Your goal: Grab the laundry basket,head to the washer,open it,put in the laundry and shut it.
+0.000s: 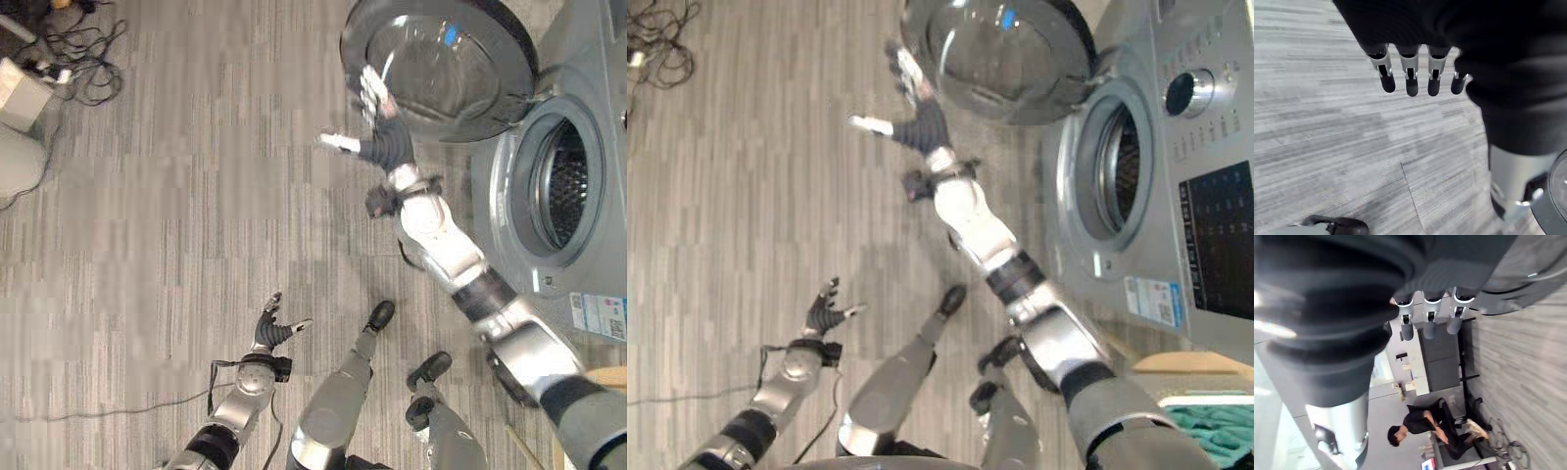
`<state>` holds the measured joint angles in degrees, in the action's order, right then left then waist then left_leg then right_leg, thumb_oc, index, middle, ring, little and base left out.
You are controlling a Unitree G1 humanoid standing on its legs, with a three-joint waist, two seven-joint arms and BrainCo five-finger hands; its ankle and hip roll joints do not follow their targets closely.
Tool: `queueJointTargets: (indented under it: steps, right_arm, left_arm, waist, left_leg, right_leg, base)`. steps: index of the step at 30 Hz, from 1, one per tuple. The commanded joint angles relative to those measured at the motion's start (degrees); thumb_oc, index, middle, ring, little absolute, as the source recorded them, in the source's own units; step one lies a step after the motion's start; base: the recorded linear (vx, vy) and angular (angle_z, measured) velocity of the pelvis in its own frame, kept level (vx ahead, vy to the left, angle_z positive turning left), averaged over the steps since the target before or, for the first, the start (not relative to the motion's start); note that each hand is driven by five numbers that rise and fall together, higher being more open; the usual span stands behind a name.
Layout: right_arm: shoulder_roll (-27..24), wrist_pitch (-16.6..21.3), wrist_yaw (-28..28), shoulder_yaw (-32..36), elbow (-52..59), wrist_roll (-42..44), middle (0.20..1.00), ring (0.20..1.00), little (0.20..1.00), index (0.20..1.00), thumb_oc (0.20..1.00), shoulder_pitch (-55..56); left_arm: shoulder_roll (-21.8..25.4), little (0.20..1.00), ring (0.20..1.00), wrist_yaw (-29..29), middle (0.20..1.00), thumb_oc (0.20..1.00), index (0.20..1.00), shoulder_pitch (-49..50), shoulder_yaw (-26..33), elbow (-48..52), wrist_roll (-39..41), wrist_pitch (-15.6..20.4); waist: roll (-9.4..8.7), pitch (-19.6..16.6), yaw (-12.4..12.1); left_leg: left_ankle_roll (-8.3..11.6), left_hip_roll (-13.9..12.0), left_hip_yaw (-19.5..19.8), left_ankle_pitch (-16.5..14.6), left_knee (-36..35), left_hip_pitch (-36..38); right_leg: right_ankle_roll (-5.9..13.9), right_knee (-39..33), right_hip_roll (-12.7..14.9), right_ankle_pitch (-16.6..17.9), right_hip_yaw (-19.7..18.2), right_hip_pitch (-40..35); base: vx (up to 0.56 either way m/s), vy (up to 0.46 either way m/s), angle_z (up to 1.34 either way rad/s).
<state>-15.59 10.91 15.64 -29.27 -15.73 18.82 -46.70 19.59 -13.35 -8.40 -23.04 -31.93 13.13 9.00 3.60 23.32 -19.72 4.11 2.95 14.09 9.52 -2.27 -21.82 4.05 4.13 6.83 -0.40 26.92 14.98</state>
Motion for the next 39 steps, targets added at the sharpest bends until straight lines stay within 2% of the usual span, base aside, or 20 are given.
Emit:
queueJointTargets:
  steps: [1, 2, 3, 4, 7, 8, 9, 11, 16, 18, 21, 27, 39]
  right_arm:
    - [-2.29, 0.74, -3.71, -2.61, 5.61, -3.51, 1.0, 1.0, 1.0, 1.0, 1.0, 5.05]
    - [-3.61, 0.28, -4.65, -2.95, 7.58, -5.06, 1.0, 1.0, 1.0, 1.0, 1.0, 7.3]
    - [-3.66, 0.21, -4.65, -2.93, 7.71, -5.08, 1.0, 1.0, 1.0, 1.0, 1.0, 7.4]
    - [-6.26, 0.08, -6.22, -3.16, 9.73, -8.24, 1.0, 1.0, 1.0, 1.0, 1.0, 11.43]
    - [-9.77, 0.2, -7.65, -2.45, 11.1, -12.42, 1.0, 1.0, 1.0, 1.0, 1.0, 16.76]
    - [-9.81, 0.16, -7.66, -2.42, 11.16, -12.43, 1.0, 1.0, 1.0, 1.0, 1.0, 16.81]
    - [-11.43, 0.2, -8.66, -1.41, 11.41, -13.49, 1.0, 1.0, 1.0, 1.0, 1.0, 20.95]
    - [-12.23, 0.28, -9.11, -0.12, 10.64, -13.81, 1.0, 1.0, 1.0, 1.0, 1.0, 24.72]
    - [-14.88, 0.68, -9.42, 3.64, 8.96, -14.14, 1.0, 1.0, 1.0, 1.0, 1.0, 30.84]
    - [-16.09, 1.37, -9.31, 5.81, 8.56, -13.65, 1.0, 1.0, 1.0, 1.0, 1.0, 33.35]
    - [-16.49, 2.31, -9.23, 7.8, 9.05, -12.9, 1.0, 1.0, 1.0, 1.0, 1.0, 35.2]
    - [-16.99, 2.38, -9.27, 9.63, 10.51, -12.61, 1.0, 1.0, 1.0, 1.0, 1.0, 36.48]
    - [-19.08, 3.09, -10.07, 13.27, 13.71, -11.63, 1.0, 1.0, 1.0, 1.0, 1.0, 39.22]
  left_arm:
    - [1.13, 1.0, 1.0, -1.08, 1.0, 1.0, 1.0, -3.06, 0.16, 1.04, -3.24, 0.38]
    - [1.05, 1.0, 1.0, -1.14, 1.0, 1.0, 1.0, -3.58, 0.42, 1.63, -4.11, -0.01]
    - [1.02, 1.0, 1.0, -1.15, 1.0, 1.0, 1.0, -3.54, 0.4, 1.65, -4.12, -0.02]
    - [0.82, 1.0, 1.0, -1.59, 1.0, 1.0, 1.0, -4.97, 0.89, 2.61, -5.34, -0.17]
    - [1.21, 1.0, 1.0, -2.15, 1.0, 1.0, 1.0, -8.68, 1.06, 2.83, -7.74, -0.39]
    - [1.18, 1.0, 1.0, -2.16, 1.0, 1.0, 1.0, -8.7, 1.03, 2.8, -7.75, -0.37]
    - [1.73, 1.0, 1.0, -2.95, 1.0, 1.0, 1.0, -11.99, 1.36, 1.59, -8.81, -0.73]
    - [2.47, 1.0, 1.0, -4.19, 1.0, 1.0, 1.0, -16.28, 1.53, -0.54, -8.86, -1.05]
    - [7.88, 1.0, 1.0, -6.79, 1.0, 1.0, 1.0, -28.04, 2.77, -9.35, -9.62, -1.78]
    - [12.47, 1.0, 1.0, -7.47, 1.0, 1.0, 1.0, -33.45, 3.87, -16.53, -9.79, -2.44]
    - [16.1, 1.0, 1.0, -8.07, 1.0, 1.0, 1.0, -34.69, 7.12, -23.64, -9.26, -3.5]
    - [17.64, 1.0, 1.0, -8.6, 1.0, 1.0, 1.0, -31.53, 12.15, -29.3, -8.14, -4.9]
    - [19.5, 1.0, 1.0, -9.34, 1.0, 1.0, 1.0, -24.9, 16.78, -28.94, -10.11, -5.69]
  waist:
    - [-4.96, -0.79, 3.0]
    - [-5.2, -0.73, 4.14]
    - [-5.19, -0.77, 4.07]
    - [-5.72, -0.48, 6.21]
    - [-6.41, -0.19, 9.64]
    - [-6.4, -0.19, 9.54]
    - [-6.81, 0.0, 11.76]
    - [-7.24, 0.17, 14.37]
    - [-8.56, 0.61, 19.78]
    - [-9.01, 1.03, 22.1]
    - [-9.36, 1.14, 23.76]
    - [-9.23, 0.82, 24.19]
    - [-8.15, -0.23, 23.26]
  left_leg:
    - [-1.95, 0.32, -5.49, -6.24, 0.69, 3.8]
    - [-1.92, 0.06, -6.23, -6.37, 0.65, 4.0]
    - [-1.92, 0.04, -6.29, -6.38, 0.64, 4.01]
    - [-1.96, -0.41, -7.88, -7.07, 1.1, 4.35]
    - [-2.03, -0.9, -10.57, -8.05, 1.76, 4.57]
    - [-2.03, -0.92, -10.64, -8.08, 1.77, 4.57]
    - [-2.05, -1.22, -12.16, -8.38, 2.25, 4.47]
    - [-2.19, -1.59, -13.63, -8.64, 2.6, 4.0]
    - [-2.58, -2.35, -16.97, -8.62, 2.57, 2.74]
    - [-2.64, -2.73, -18.71, -8.48, 2.44, 2.05]
    - [-2.64, -3.32, -20.8, -8.38, 2.29, 1.81]
    - [-2.6, -3.64, -22.32, -8.79, 2.58, 2.52]
    - [-2.46, -3.12, -20.64, -9.62, 4.01, 3.41]
  right_leg:
    - [3.85, -3.22, 3.42, 1.51, -3.98, -1.02]
    - [3.91, -3.32, 3.36, 1.66, -4.59, -0.81]
    - [3.91, -3.31, 3.34, 1.67, -4.65, -0.78]
    - [4.02, -3.26, 3.16, 1.93, -6.3, -0.16]
    - [4.19, -3.35, 2.76, 2.67, -8.83, 1.02]
    - [4.19, -3.34, 2.75, 2.68, -8.91, 1.05]
    - [4.23, -3.31, 2.47, 3.08, -10.24, 1.84]
    - [4.27, -3.27, 2.16, 3.64, -11.65, 3.12]
    - [4.58, -3.45, 1.09, 5.22, -14.51, 6.28]
    - [4.77, -3.53, 0.37, 5.96, -15.9, 7.96]
    - [4.91, -3.94, -0.6, 6.93, -17.57, 9.46]
    - [4.77, -4.64, -1.26, 7.51, -19.03, 9.42]
    - [4.35, -5.37, -0.45, 7.27, -17.69, 6.47]
  base:
    - [-0.1, 0.087, -0.39]
    - [-0.1, 0.084, -0.36]
    - [-0.04, 0.047, -0.43]
    - [-0.04, 0.029, -0.51]
    - [-0.03, 0.042, -0.65]
    - [-0.03, 0.041, -0.56]
    - [-0.05, 0.04, -0.45]
    - [-0.06, 0.045, -0.48]
    - [-0.04, 0.02, -0.58]
    - [-0.03, 0.0, -0.55]
    - [0.0, 0.02, -0.6]
    - [0.02, 0.01, -0.32]
    - [-0.01, 0.0, -0.01]
